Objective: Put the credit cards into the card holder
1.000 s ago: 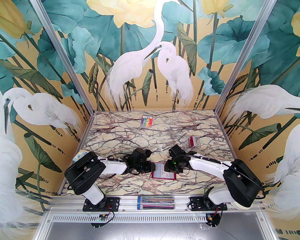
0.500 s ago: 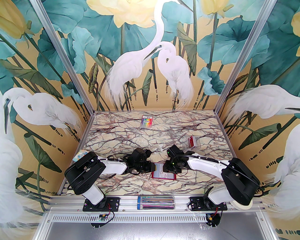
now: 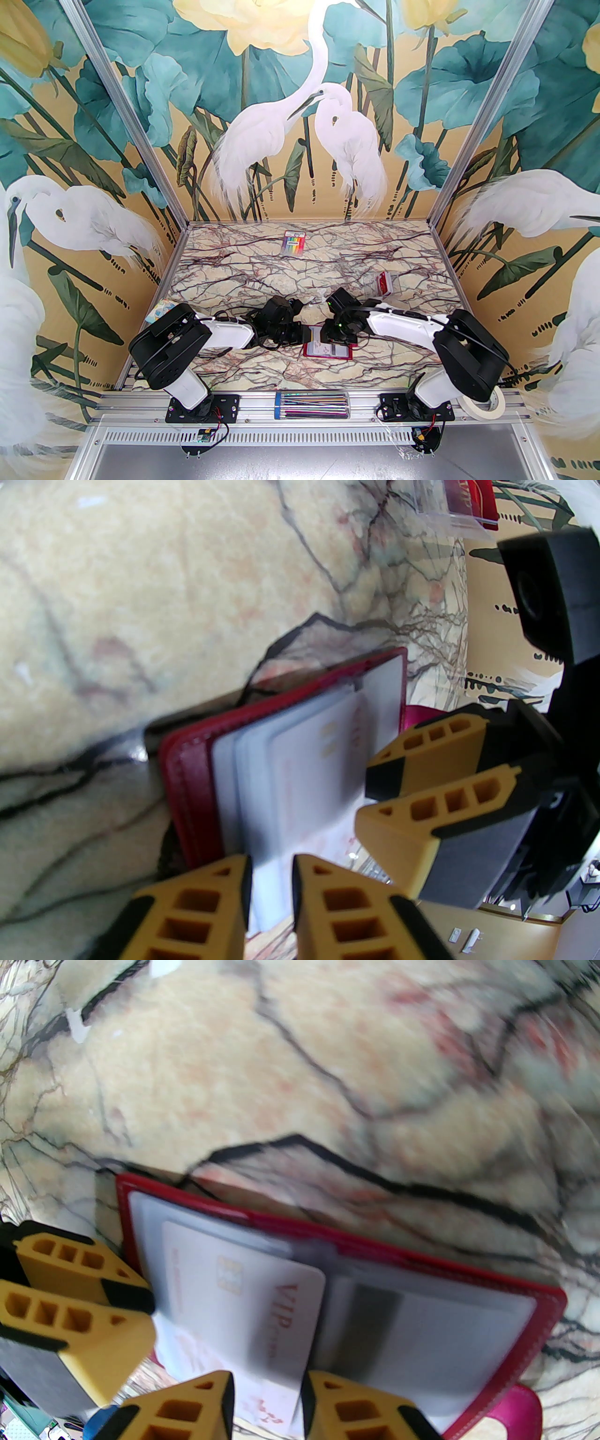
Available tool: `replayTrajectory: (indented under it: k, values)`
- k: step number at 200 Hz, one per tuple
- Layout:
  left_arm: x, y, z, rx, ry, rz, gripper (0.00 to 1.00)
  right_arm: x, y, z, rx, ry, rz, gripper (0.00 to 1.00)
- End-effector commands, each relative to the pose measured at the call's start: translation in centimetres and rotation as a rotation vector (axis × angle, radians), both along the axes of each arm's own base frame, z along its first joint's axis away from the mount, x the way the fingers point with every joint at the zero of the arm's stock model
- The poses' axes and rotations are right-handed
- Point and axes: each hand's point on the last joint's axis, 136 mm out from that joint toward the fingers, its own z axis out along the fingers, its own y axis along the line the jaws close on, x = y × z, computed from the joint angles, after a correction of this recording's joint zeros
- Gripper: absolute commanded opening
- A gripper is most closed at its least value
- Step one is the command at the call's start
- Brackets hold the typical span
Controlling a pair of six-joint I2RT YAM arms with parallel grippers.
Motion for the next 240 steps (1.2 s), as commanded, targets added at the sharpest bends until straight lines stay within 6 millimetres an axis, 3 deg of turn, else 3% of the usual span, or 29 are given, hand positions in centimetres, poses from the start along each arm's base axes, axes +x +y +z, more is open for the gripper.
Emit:
replayTrajectory:
  k: [1,125,240]
  values:
    - [-0.6,0.6,-1.5,0.051,0.017,-0.006,0.23,0.3,0.6,0.3,-0.007,-0.010,0.009,0.30]
    - [-0.7,0.6,-1.4,0.049,0.018,-0.008,0.24,0.1,1.9,0.3,0.033,-0.005,0.024,0.30]
    - [-0.6,1.3,1.3,0.025,-0.042,0.022,0.31,1.1,0.2,1.8,-0.039,-0.087,-0.019,0.40]
